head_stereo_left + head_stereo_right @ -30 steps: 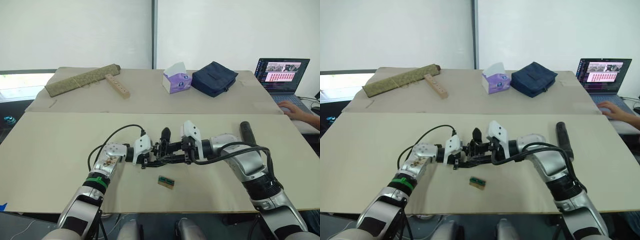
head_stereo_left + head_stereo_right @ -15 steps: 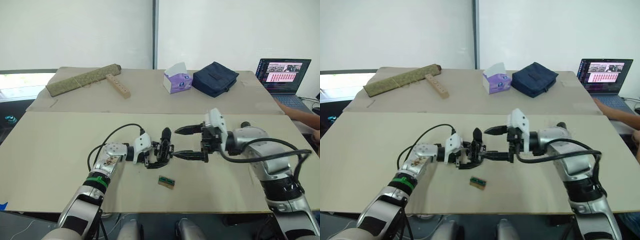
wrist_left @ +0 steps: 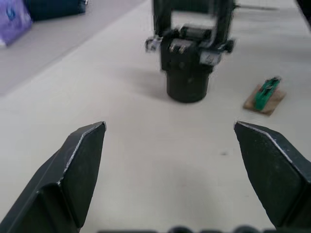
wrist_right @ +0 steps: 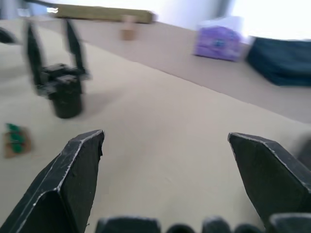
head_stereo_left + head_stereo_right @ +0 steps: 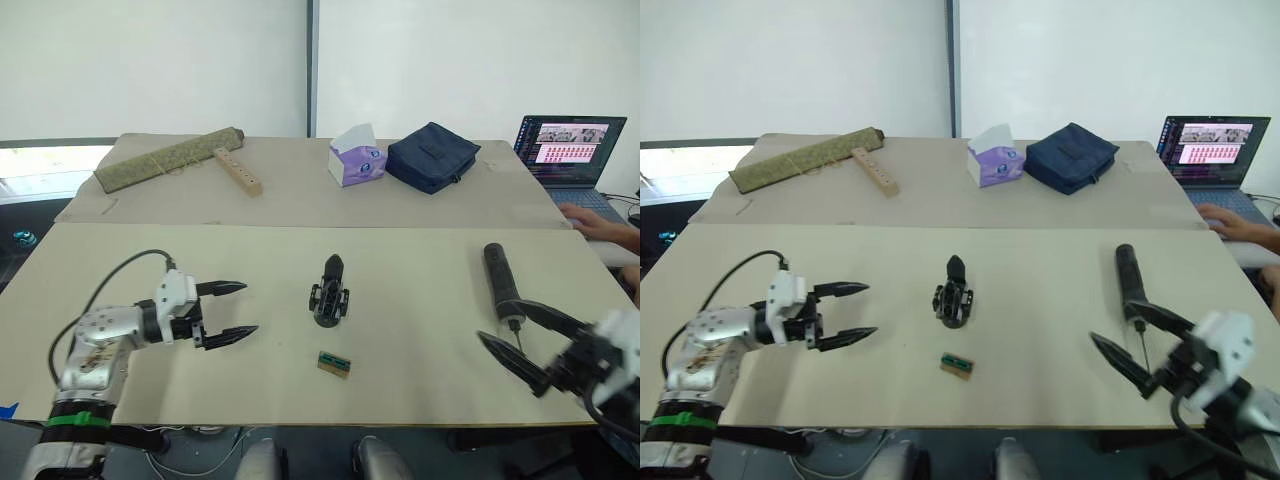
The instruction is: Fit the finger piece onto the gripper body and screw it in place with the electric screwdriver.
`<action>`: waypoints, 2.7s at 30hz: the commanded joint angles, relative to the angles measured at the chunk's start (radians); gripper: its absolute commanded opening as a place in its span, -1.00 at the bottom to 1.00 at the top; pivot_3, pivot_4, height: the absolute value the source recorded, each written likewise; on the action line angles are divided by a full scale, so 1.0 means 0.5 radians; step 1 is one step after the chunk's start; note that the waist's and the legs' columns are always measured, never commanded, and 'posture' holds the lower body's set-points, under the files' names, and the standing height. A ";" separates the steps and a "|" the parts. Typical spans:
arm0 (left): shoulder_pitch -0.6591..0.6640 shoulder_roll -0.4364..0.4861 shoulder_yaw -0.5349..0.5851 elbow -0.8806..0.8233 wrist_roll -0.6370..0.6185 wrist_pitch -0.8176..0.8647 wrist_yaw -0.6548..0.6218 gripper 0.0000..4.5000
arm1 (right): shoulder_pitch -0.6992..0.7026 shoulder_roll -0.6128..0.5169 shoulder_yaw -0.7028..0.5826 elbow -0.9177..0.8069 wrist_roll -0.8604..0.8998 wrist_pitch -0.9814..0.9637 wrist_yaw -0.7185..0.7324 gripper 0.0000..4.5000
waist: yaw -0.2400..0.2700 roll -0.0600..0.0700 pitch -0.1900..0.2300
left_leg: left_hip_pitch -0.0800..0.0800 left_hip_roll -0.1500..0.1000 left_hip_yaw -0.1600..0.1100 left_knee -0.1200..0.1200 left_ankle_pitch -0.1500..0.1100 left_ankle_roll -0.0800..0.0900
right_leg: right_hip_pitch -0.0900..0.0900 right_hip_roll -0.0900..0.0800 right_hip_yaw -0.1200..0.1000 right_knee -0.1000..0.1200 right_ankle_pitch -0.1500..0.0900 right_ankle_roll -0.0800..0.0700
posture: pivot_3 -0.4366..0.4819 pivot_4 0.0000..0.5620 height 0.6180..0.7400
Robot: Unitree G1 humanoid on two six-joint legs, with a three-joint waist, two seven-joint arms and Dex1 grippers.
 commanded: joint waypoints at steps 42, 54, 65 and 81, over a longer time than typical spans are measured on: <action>-0.188 0.036 0.028 -0.680 -0.479 0.605 0.055 1.00 | -1.742 -0.992 0.988 1.234 -0.216 1.425 -0.497 -0.12 | -0.020 0.005 0.019 | -0.012 -0.006 0.004 -0.003 0.001 0.002 | -0.004 0.007 0.007 -0.021 0.013 0.004 | -0.05 -0.47 1.00; -0.002 0.032 -0.027 -0.658 -0.331 0.373 -0.104 1.00 | -0.930 -1.089 0.889 -0.002 -0.084 1.470 -0.360 -0.12 | -0.016 0.009 0.022 | -0.012 -0.004 0.002 0.000 0.000 0.002 | -0.003 0.005 0.005 -0.021 0.012 0.006 | -0.05 -0.47 1.00; 0.008 0.024 -0.064 -0.671 -0.308 0.351 -0.108 1.00 | -0.851 -0.983 1.172 0.280 -0.336 0.837 -0.184 -0.12 | -0.018 0.008 0.022 | -0.015 -0.002 0.005 0.011 -0.001 0.003 | -0.004 0.007 0.005 -0.019 0.013 0.011 | -0.05 -0.47 1.00; 0.048 0.036 -0.082 -0.809 -0.334 0.468 0.006 1.00 | -1.081 -1.471 1.097 0.137 -0.192 1.178 0.170 0.98 | -0.016 0.008 0.022 | -0.013 -0.002 0.004 0.013 -0.001 0.003 | -0.002 0.006 0.005 -0.019 0.017 0.007 | -0.05 -0.47 1.00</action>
